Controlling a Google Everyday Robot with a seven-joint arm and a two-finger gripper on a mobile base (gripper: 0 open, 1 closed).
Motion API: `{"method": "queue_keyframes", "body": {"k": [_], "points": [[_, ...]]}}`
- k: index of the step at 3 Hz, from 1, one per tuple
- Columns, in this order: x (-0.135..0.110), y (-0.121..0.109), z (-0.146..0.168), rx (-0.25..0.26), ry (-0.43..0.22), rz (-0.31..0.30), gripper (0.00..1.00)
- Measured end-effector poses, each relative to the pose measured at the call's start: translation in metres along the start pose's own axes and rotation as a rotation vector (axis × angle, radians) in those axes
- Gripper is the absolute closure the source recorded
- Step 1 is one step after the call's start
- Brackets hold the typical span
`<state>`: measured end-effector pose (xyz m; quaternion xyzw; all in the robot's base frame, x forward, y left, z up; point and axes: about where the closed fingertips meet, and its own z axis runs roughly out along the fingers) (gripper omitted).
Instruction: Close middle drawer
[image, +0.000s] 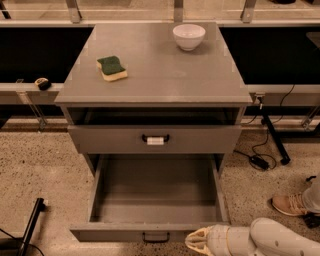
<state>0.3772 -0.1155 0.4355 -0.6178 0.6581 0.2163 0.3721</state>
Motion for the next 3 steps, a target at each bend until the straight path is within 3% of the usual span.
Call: {"method": "queue_keyframes", "body": {"k": [3], "points": [[0.052, -0.015, 0.047, 0.173, -0.028, 0.138, 1.0]]}}
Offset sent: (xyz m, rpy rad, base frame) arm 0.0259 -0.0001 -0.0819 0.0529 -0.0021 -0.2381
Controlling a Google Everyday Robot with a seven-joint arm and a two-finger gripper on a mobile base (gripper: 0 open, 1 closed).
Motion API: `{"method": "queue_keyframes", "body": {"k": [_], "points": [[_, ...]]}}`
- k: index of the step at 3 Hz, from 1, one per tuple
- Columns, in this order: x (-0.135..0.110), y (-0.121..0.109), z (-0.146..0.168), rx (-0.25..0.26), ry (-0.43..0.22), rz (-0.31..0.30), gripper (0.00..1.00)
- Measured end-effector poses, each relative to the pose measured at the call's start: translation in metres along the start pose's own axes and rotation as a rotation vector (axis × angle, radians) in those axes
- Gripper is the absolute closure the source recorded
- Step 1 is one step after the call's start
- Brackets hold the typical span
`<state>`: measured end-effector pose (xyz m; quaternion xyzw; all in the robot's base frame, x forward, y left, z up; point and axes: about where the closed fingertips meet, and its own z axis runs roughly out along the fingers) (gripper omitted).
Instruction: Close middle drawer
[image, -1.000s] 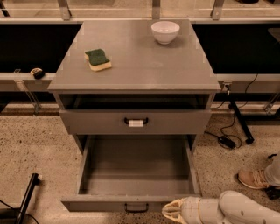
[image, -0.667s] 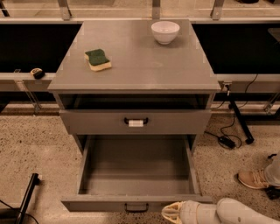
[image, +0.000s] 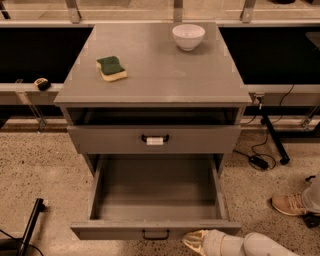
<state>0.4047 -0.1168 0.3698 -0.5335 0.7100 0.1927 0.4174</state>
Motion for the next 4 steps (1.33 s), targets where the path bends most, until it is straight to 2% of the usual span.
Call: {"method": "queue_keyframes", "body": {"k": [1, 2, 3, 4], "points": [[0.004, -0.026, 0.011, 0.079, -0.069, 0.027, 1.0], [-0.003, -0.047, 0.02, 0.112, -0.132, 0.008, 1.0], [-0.003, -0.05, 0.021, 0.116, -0.134, 0.008, 1.0], [-0.005, -0.059, 0.026, 0.142, -0.159, 0.01, 1.0]]}}
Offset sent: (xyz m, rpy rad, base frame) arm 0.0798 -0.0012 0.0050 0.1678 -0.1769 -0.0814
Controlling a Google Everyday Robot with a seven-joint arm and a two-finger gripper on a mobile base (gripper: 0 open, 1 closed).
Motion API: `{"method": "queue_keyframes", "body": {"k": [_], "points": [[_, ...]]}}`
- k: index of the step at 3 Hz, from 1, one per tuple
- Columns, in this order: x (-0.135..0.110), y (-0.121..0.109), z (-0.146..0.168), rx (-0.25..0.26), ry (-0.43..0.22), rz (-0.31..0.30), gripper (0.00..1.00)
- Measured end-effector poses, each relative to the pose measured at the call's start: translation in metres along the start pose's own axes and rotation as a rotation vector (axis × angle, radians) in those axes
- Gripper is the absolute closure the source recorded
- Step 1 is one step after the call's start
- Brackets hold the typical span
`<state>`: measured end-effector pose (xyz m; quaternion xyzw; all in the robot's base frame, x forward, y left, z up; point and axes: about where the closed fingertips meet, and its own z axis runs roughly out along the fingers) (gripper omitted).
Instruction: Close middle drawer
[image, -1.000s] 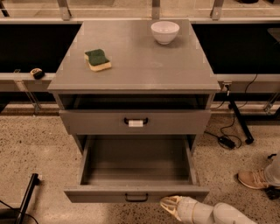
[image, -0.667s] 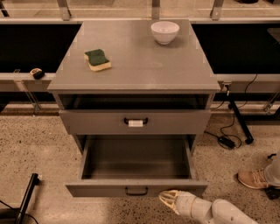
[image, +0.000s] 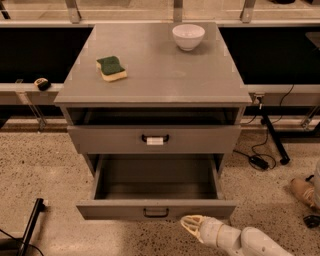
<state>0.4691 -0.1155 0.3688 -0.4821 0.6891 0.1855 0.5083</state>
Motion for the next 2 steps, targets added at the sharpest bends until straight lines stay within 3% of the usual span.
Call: {"method": "queue_keyframes", "body": {"k": [2], "points": [[-0.003, -0.054, 0.031, 0.089, -0.042, -0.037, 1.0]]}}
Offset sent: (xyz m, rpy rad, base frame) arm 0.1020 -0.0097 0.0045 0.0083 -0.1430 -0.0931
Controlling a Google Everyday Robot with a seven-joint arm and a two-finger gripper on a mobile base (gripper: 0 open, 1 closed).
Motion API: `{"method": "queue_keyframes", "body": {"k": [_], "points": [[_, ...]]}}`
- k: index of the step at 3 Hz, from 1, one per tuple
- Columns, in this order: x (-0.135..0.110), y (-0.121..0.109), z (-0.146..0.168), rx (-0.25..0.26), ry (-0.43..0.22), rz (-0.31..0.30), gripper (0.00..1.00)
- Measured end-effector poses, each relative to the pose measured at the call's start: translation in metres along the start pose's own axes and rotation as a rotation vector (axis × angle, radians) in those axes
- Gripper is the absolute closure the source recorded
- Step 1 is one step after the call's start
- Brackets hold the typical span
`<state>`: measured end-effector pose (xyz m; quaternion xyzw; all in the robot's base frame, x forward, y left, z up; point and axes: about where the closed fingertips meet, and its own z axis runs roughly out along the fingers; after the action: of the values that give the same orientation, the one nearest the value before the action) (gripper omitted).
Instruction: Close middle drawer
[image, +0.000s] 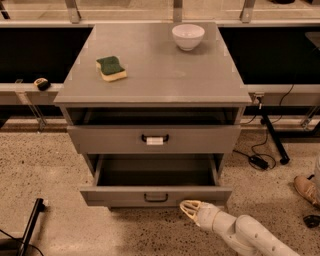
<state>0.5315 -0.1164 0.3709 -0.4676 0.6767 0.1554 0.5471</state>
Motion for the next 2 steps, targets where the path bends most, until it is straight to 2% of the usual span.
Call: {"method": "queue_keyframes", "body": {"k": [2], "points": [[0.0, -0.051, 0.041, 0.02, -0.053, -0.011, 1.0]]}}
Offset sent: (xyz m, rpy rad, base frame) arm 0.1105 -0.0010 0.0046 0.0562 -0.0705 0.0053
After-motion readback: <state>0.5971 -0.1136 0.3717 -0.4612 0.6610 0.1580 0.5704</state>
